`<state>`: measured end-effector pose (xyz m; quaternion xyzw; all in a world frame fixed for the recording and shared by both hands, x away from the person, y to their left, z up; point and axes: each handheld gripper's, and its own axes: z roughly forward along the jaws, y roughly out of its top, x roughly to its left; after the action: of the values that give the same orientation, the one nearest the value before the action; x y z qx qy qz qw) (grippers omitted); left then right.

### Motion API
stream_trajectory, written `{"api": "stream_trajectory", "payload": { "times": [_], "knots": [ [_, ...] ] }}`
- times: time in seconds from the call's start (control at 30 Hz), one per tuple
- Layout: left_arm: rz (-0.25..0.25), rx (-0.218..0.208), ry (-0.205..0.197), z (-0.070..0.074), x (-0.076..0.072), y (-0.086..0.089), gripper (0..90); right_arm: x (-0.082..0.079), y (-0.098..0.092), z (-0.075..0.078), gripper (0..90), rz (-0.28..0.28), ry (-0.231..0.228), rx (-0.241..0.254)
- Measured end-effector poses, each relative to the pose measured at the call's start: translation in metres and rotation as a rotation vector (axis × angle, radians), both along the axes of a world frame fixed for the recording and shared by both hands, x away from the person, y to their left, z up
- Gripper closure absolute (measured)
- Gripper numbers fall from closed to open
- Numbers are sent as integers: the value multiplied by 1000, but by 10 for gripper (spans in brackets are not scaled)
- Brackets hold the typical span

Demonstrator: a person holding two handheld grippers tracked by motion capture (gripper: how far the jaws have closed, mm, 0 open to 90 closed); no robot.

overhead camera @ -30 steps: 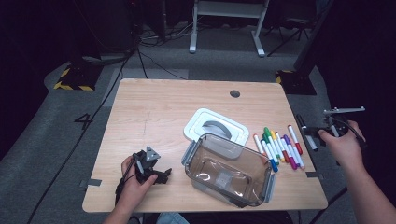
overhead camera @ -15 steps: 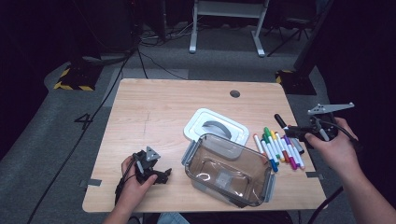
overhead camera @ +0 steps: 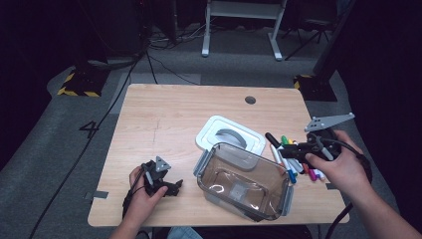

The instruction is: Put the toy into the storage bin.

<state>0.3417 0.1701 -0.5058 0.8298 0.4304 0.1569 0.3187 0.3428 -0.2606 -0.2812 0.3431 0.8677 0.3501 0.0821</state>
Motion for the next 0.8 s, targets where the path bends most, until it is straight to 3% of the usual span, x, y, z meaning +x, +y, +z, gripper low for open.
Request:
{"api": "stream_trajectory", "payload": {
  "times": [0.07, 0.2, 0.5, 0.8],
  "knots": [
    [0, -1, 0, 0, 0, 0, 0, -6, 19, -1, 773, 52, 16, -8],
    [-1, 1, 2, 0, 0, 0, 0, -9, 40, -6, 774, 99, 42, -25],
    [0, -1, 0, 0, 0, 0, 0, -9, 73, -21, 773, 166, 108, -59],
    [-4, 1, 0, 0, 0, 1, 1, -2, 110, -47, 773, 228, 177, -135]
  ]
}}
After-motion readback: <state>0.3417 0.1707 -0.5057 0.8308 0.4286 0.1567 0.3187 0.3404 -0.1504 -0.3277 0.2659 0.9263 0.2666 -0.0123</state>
